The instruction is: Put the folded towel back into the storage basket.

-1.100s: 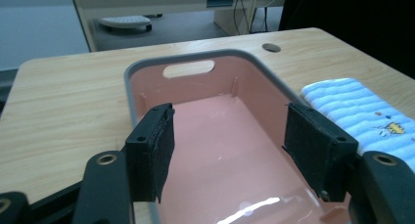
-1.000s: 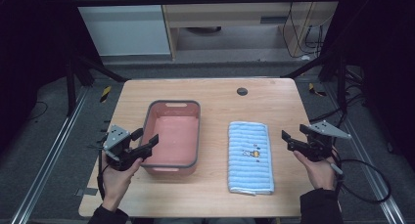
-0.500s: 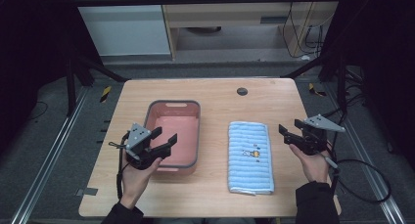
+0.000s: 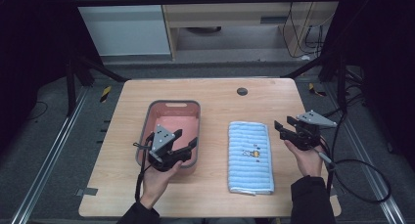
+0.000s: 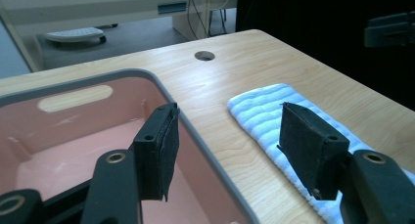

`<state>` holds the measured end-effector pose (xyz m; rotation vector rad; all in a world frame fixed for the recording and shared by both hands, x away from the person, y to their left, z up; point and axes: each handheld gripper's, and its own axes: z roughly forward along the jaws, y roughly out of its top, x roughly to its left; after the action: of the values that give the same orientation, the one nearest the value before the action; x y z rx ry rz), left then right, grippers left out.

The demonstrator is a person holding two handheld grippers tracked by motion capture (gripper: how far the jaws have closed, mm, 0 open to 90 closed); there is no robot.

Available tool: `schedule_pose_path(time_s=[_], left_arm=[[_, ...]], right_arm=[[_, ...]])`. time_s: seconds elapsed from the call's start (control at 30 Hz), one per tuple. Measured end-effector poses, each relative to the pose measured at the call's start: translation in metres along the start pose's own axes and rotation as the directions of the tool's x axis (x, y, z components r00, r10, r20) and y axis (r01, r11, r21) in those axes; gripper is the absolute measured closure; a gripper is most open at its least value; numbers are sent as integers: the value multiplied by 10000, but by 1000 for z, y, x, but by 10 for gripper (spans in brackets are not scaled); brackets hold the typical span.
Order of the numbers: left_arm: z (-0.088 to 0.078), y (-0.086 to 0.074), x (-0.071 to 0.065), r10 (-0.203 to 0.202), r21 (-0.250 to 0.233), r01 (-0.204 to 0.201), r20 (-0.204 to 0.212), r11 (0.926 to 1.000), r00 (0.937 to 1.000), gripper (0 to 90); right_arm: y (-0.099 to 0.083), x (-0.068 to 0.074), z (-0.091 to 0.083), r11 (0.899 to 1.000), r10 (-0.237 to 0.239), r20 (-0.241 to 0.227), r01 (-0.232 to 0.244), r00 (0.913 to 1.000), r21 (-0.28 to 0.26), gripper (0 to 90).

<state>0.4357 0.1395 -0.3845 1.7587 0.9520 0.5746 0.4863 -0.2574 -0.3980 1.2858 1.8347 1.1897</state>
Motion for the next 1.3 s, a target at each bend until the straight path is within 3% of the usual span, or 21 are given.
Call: schedule_pose_path(time_s=[0.7,1.03,1.3], left_arm=[[34,-13,-43,158,433,-192,789,9989,9968,429],[51,-30,-66,464,916,-572,1159,9942,9922,460],[61,-43,-74,510,1248,-668,1256,9899,9908,472]], right_arm=[[-5,-7,19,9996,-17,-72,19,10000,290,518],[-12,-13,38,9974,-23,-102,30,9999,722,521],[-19,-14,53,9948,-97,-139,111,9999,1013,528]])
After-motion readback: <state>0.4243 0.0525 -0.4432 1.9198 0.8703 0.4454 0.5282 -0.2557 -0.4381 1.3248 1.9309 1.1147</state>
